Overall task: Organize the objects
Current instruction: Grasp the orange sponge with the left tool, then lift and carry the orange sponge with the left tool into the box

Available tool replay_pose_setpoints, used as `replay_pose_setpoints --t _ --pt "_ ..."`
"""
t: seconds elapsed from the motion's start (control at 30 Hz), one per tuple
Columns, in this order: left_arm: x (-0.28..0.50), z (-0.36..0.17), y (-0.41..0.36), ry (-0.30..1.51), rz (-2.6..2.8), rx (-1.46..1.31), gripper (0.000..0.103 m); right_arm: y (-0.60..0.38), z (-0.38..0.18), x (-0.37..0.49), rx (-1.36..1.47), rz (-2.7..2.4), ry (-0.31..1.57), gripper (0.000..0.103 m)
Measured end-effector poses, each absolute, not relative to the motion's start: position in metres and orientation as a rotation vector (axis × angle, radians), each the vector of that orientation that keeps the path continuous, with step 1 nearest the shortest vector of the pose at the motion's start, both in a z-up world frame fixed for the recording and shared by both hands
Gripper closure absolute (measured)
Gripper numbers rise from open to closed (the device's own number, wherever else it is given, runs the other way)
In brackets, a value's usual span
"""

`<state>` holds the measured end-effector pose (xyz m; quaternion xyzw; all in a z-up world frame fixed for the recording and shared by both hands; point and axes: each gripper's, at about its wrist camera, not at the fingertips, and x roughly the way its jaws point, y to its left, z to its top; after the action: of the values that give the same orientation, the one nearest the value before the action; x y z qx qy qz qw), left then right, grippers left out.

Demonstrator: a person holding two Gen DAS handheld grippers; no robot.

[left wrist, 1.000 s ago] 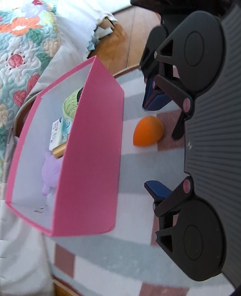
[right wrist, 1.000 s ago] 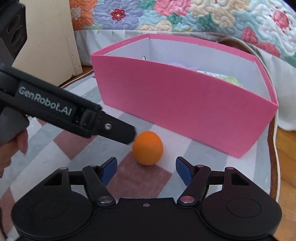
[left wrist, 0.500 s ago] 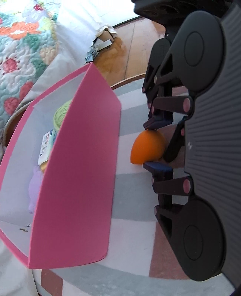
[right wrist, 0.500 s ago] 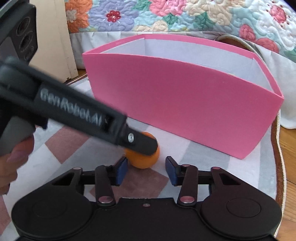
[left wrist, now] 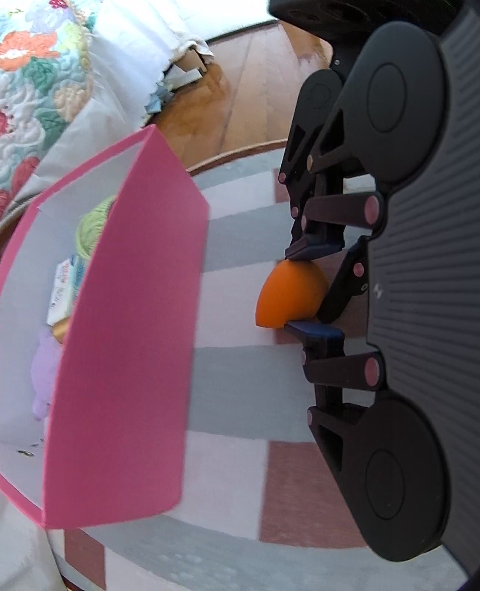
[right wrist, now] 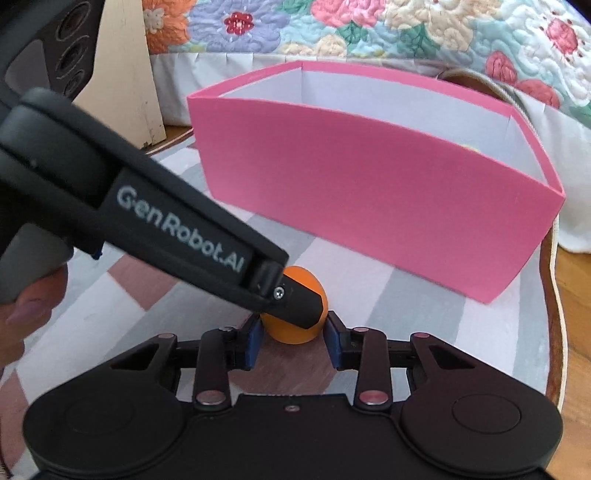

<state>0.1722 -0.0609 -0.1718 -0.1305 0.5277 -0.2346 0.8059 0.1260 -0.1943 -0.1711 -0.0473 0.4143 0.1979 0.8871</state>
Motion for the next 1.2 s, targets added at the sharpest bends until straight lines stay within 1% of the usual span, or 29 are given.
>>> replay_pose_setpoints --t 0.1,0.27,0.47,0.6,0.93,1.2 --pt "0.165 -0.169 -0.057 1.181 -0.478 -0.296 0.069 -0.199 -0.167 0.125 -0.002 0.438 0.925 0.063" --pt "0.150 -0.160 -0.047 1.266 -0.448 -0.312 0.069 -0.193 -0.155 0.115 0.031 0.473 1.012 0.063" --pt "0.126 -0.130 -0.046 1.231 -0.427 -0.252 0.069 -0.188 -0.130 0.105 0.050 0.502 1.064 0.062" --pt "0.113 -0.108 -0.051 1.197 -0.422 -0.260 0.069 -0.185 -0.102 0.103 0.043 0.462 1.096 0.062" --pt "0.092 -0.035 -0.053 1.082 -0.453 -0.230 0.069 -0.191 -0.034 0.081 -0.010 0.491 1.004 0.062" --pt "0.097 0.020 -0.041 1.024 -0.503 -0.219 0.069 -0.184 0.017 0.084 -0.086 0.527 0.920 0.062"
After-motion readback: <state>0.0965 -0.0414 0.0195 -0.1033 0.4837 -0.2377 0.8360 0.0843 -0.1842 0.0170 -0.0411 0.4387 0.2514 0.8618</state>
